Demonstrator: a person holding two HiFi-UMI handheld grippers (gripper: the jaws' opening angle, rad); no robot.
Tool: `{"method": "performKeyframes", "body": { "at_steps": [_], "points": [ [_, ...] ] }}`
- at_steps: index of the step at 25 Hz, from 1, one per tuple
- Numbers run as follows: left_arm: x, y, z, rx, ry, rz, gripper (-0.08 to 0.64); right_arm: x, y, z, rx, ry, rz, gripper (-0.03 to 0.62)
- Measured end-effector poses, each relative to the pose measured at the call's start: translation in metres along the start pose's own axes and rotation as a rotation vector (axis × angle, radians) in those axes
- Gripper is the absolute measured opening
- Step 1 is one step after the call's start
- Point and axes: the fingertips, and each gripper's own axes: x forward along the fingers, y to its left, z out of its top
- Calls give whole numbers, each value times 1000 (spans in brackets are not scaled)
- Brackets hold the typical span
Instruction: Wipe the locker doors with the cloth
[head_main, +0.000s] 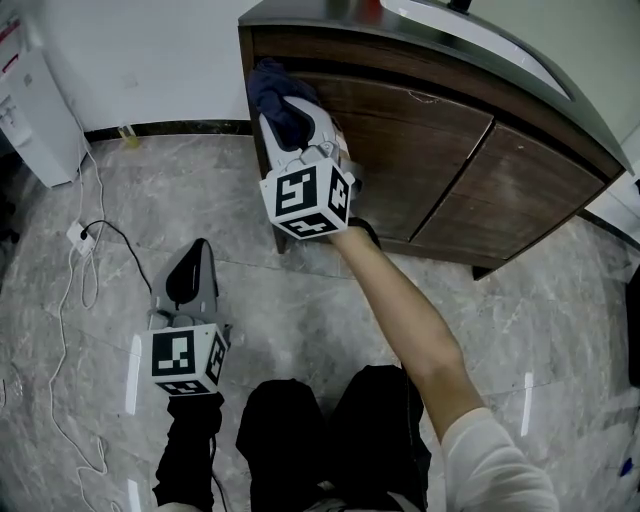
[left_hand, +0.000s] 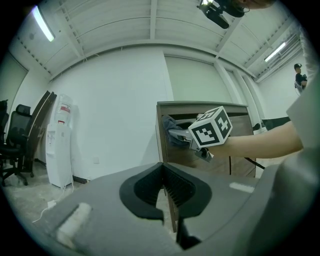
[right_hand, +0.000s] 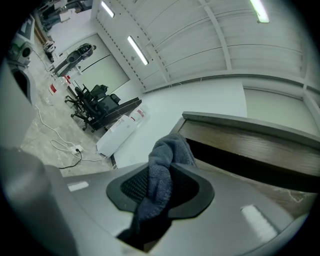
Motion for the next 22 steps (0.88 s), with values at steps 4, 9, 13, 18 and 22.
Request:
{"method": "performKeyframes", "body": {
  "at_steps": [4,9,13,18,22],
  "points": [
    [-2,0,-1,-2,-3,0,0,-12,-20,-6,21,13,-45,109],
    [-1,-9,0,-11,-2,-15,0,-28,-45,-15,17,22,-80,109],
    [1,-19,3,-1,-5,-28,0,-45,-65,-26,3,33,-112,109],
    [3,-29,5,6,-7,-33,0,-69,-90,-43,-10,52,-148,110],
    [5,-37,6,10,-4,-37,0,-86,-109,-54,-15,64,-178,109]
  ]
}}
